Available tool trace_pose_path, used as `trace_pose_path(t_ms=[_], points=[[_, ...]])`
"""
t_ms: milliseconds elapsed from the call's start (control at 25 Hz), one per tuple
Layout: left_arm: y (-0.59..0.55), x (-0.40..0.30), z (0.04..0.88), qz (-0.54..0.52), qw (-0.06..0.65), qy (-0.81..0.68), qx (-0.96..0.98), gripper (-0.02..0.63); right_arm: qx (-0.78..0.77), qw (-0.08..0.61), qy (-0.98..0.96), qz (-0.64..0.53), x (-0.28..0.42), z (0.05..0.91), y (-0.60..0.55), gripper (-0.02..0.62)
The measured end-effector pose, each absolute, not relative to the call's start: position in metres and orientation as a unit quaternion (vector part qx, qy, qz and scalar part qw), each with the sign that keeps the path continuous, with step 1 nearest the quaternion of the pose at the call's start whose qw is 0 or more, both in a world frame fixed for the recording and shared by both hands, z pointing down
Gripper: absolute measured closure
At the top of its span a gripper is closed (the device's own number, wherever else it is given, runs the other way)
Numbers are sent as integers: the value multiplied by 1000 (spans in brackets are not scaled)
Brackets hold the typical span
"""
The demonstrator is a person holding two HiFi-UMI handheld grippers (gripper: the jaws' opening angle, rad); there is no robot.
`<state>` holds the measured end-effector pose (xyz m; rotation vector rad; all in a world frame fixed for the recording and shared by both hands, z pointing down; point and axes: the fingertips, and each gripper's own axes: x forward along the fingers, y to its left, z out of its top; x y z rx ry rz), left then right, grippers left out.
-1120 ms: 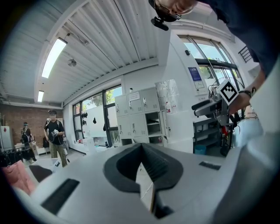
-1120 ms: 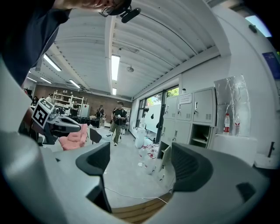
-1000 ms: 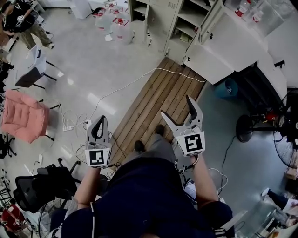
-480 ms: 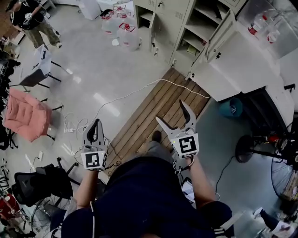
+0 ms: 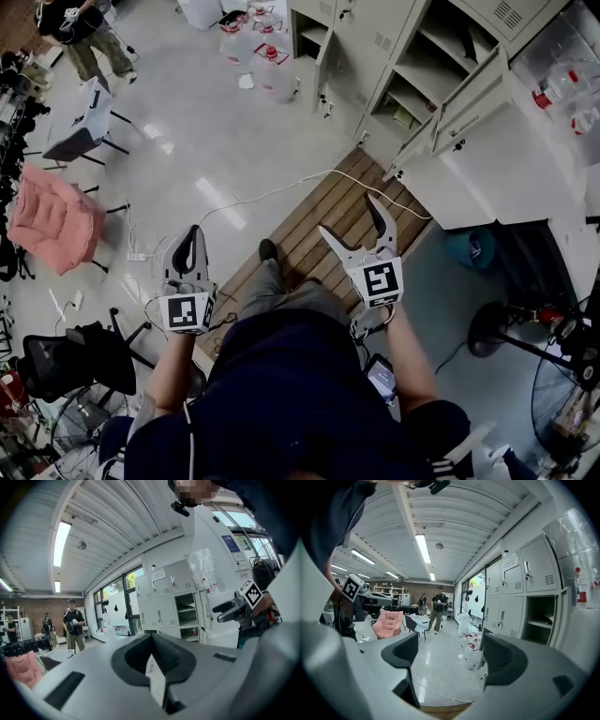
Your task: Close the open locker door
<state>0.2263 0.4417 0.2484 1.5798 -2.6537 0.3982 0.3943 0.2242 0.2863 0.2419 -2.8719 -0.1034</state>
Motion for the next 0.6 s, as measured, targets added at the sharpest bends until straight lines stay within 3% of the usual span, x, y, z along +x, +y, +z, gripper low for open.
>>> trace_pose_path(t_ms=[600], points=[[346,59,299,96,0,-819,566,601,151,143,-978,-23,229,382,127,161]])
